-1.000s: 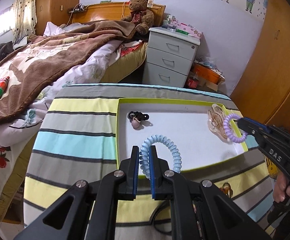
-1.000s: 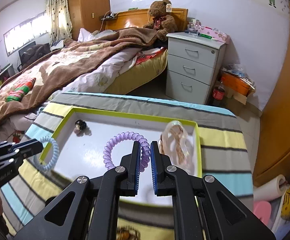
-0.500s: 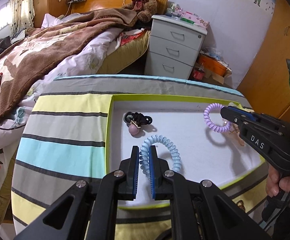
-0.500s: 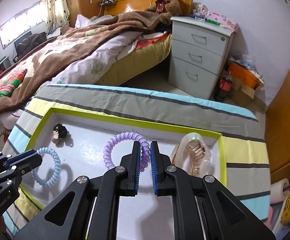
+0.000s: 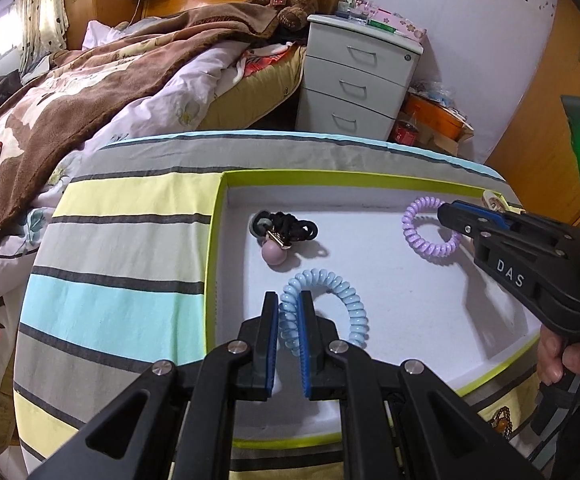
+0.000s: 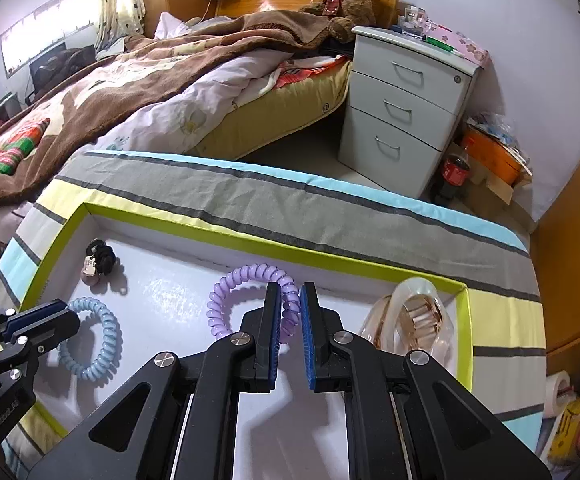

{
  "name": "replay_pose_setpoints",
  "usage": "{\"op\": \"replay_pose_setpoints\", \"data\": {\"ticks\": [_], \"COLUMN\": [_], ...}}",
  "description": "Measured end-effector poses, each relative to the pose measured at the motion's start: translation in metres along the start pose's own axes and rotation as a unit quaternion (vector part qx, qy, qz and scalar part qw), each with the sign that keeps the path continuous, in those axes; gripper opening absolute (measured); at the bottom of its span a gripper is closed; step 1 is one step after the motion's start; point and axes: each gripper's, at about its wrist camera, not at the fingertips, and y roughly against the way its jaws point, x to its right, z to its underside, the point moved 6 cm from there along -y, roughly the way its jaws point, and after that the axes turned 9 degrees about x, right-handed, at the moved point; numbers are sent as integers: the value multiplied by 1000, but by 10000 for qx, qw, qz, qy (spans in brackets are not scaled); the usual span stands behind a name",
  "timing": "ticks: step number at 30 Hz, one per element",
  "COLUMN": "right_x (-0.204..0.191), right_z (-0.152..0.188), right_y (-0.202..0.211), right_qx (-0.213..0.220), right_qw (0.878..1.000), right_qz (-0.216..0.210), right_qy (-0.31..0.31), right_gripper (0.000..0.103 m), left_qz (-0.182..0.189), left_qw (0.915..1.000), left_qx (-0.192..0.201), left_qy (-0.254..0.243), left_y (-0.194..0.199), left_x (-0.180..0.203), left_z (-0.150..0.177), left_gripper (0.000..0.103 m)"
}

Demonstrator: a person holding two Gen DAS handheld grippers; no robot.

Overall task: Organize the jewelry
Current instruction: 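Carry the lavender and blue coils over the lime-green box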

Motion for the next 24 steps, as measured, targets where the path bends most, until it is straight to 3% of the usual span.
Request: {"op": "replay_pose_setpoints", "data": {"ticks": [18,24], "right_x": [-7,-9], "right_z": [-1,0], "right_y": [-11,-12], "right_qx": [-129,-134], "right_qw": [9984,9979], "right_qz": [200,233], "right_qy": [505,590], "right_gripper": [11,12], "left_qz": [-43,-28], "left_qw": [10000,9999], "left_qx": [-80,-91], "left_qy": [36,31], "left_y": [-3,-3], "left_x": [-2,-1], "left_z": [4,4], "left_gripper": [11,15]}}
